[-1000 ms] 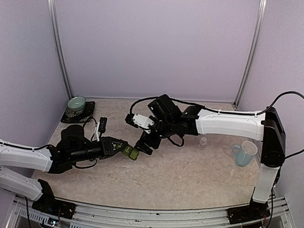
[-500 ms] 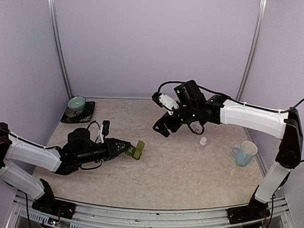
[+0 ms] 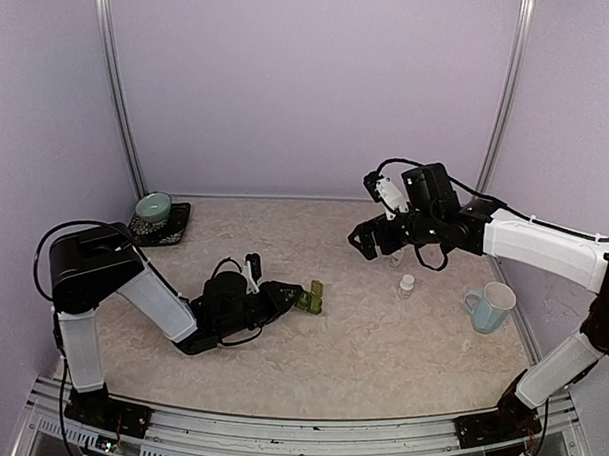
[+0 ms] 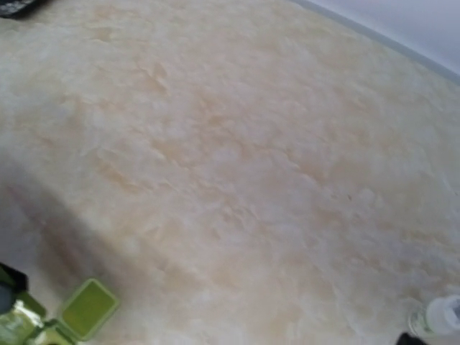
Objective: Sort the pills into containers
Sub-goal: Place the pill container at the center of the board.
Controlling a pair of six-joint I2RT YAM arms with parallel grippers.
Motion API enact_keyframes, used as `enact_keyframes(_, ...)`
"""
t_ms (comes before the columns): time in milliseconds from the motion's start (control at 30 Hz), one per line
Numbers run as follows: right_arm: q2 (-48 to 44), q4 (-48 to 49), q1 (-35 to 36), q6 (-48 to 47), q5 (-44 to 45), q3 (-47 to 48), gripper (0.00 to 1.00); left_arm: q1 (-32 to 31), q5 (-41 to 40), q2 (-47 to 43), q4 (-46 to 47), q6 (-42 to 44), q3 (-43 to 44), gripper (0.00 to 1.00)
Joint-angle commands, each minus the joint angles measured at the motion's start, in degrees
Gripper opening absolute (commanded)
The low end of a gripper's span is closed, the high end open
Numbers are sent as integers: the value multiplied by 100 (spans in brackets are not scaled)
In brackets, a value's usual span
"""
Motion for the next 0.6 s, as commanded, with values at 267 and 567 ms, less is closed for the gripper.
enact_keyframes(267,-388,290,-473,449,132,-450,100,-491,-2123,727,-447,-450,1126,21)
enact_keyframes(567,-435,398,-526,472,64,-546,100,-499,-2290,763,-751,-473,1038,25)
